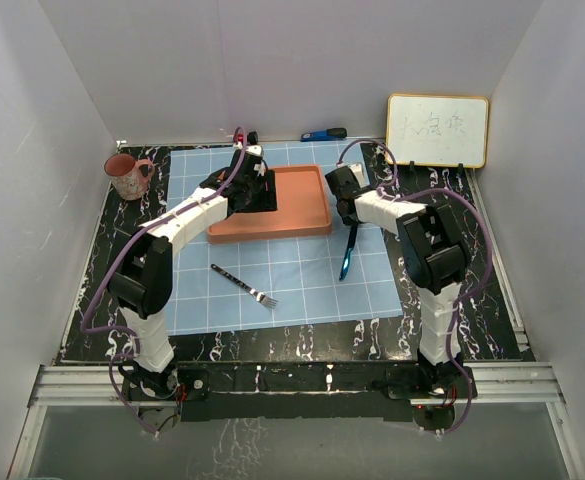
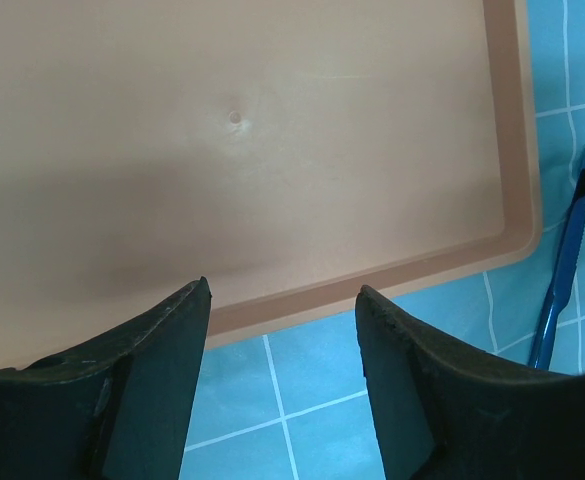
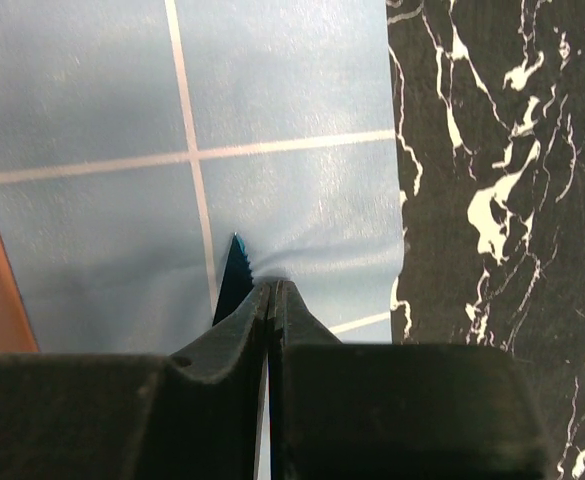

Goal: Set the dinner table for one person
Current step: Adjust the knife on the napkin.

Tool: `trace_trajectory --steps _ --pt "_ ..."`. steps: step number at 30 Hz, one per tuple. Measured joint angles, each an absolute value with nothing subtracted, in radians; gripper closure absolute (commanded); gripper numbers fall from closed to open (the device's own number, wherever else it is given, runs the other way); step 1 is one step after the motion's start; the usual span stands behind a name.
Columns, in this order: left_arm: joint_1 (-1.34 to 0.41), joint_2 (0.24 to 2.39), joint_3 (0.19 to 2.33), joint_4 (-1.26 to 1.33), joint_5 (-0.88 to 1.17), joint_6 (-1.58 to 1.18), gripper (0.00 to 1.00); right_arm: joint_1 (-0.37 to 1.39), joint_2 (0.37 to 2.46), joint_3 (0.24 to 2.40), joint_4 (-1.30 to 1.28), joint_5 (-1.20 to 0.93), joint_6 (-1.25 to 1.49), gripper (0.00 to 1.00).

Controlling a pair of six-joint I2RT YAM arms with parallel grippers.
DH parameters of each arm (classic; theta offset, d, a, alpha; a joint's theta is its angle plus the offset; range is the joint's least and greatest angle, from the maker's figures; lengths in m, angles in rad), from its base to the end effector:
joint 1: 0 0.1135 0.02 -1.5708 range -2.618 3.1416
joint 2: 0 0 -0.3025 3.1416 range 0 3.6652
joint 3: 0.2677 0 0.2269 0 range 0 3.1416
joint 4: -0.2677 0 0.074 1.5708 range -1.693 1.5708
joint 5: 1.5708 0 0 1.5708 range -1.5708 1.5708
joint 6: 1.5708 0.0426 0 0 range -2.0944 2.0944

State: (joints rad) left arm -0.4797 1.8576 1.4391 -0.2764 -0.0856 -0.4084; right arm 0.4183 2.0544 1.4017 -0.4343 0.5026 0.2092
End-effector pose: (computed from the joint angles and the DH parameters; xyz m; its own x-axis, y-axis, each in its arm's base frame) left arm 0.3737 -0.1903 0.2950 -0.6808 -0.0918 -0.7267 0.1430 0.9564 -0.2548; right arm 0.3946 0.1530 0.1975 -0.8227 -0.1665 -0.5436 0.0201 0.9470 -0.3205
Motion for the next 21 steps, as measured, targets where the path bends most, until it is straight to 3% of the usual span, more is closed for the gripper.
trace_trajectory --steps 21 --pt "-0.479 1.882 1.448 -0.276 -0.062 -0.408 0.41 0.407 2.131 1.507 -0.354 0.408 0.18 1.0"
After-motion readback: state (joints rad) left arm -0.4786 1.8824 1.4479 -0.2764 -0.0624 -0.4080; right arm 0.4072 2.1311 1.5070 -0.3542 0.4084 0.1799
